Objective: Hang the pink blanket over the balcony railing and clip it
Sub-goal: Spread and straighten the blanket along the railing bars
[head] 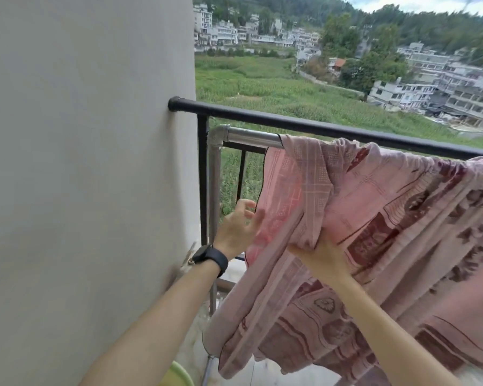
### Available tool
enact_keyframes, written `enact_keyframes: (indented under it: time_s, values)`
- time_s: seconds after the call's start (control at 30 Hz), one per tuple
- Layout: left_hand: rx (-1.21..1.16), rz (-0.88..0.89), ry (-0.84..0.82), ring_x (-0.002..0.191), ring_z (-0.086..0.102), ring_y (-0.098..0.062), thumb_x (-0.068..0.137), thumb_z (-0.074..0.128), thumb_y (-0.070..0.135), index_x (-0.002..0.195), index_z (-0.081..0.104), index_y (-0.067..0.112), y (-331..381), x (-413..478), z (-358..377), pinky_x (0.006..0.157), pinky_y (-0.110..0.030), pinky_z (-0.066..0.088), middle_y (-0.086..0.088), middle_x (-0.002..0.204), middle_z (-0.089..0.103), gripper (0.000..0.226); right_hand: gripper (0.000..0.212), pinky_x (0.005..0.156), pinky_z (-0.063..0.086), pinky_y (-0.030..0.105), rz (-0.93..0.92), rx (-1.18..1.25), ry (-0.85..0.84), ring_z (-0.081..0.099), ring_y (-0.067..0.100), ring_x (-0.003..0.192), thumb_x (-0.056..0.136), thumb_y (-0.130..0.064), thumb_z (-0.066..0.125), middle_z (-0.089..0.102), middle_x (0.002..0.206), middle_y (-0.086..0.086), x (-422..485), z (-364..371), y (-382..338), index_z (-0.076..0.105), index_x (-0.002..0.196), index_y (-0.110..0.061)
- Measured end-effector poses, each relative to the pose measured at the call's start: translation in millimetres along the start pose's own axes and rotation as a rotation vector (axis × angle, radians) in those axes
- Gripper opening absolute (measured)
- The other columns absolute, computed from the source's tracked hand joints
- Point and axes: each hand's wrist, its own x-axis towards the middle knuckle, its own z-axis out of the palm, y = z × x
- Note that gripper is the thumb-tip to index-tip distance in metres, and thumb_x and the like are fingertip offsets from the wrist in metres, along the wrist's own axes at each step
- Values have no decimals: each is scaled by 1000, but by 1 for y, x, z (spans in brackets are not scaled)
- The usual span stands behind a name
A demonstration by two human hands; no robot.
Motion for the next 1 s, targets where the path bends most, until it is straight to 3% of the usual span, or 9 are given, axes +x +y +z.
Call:
enact_keyframes:
  time_s: [0.1, 0.17, 0.23, 0.43, 0.5, 0.63, 0.73, 0.87, 1.0]
  values:
    - [132, 39, -146, 81, 66, -11, 87, 38, 74, 94, 62, 23, -32, -10, 5, 73, -38, 57, 10, 88, 67, 56, 26, 56, 45, 38, -9, 118, -102, 58, 23, 60, 88, -25, 68, 56, 70, 6, -1, 26, 17, 59, 86, 0]
    - [139, 8, -109, 67, 61, -9, 96, 42, 59, 76, 49, 26, -43, -11, -3, 63, -34, 53, 8, 73, 63, 40, 12, 52, 36, 33, -24, 170, -75, 47, 15, 52, 90, -18, 60, 51, 65, 6, -3, 31, 27, 55, 83, -10]
    - [79, -57, 23, 58, 53, -12, 101, 41, 47, 78, 45, 23, -49, -12, -17, 56, -30, 41, 7, 65, 55, 34, 7, 48, 37, 27, -26, 169, 3, 48, 14, 51, 93, -17, 57, 58, 67, 4, -12, 29, 39, 55, 98, -21]
    - [-46, -179, 486, 65, 52, -4, 101, 43, 46, 91, 51, 17, -47, -16, -62, 57, -21, 36, 8, 73, 57, 32, 28, 72, 40, 31, 23, 237, 835, 53, 21, 82, 93, -13, 52, 59, 98, -1, -41, -51, 61, 49, 120, -11]
    - [-48, -201, 492, 64, 52, -12, 102, 41, 46, 90, 51, 16, -44, -18, -59, 57, -28, 36, 8, 70, 55, 34, 27, 68, 39, 28, -54, 290, 897, 55, 19, 80, 91, -9, 52, 58, 96, 1, -42, -48, 48, 49, 118, -5]
    - [1, -202, 322, 65, 53, -21, 102, 38, 46, 88, 54, 12, -50, -43, -31, 61, -35, 38, 3, 68, 55, 40, 41, 55, 43, 22, -106, 69, 319, 63, 11, 65, 96, -30, 58, 63, 75, -12, -54, 24, 32, 46, 135, -27]
    - [-38, -193, 354, 62, 53, -15, 102, 39, 48, 92, 53, 15, -52, -60, -22, 60, -32, 40, 6, 70, 57, 37, 54, 48, 38, 30, -96, -75, 19, 53, 19, 53, 100, -35, 49, 53, 60, -8, -63, 81, 34, 33, 149, -21]
    - [-129, -207, 403, 58, 52, -3, 103, 42, 41, 96, 54, 17, -34, -53, -37, 56, -15, 40, 8, 70, 57, 28, 53, 70, 50, 37, -170, -299, -120, 62, 34, 82, 102, -23, 39, 59, 84, 5, -47, 104, 34, 26, 153, -17]
    - [-164, -200, 362, 79, 61, -11, 102, 45, 40, 100, 55, 23, -17, -30, -58, 62, -7, 40, 4, 86, 64, 20, 37, 87, 48, 35, -37, -485, -329, 60, 34, 111, 102, -17, 38, 53, 91, 6, -48, 121, 56, 45, 138, -7]
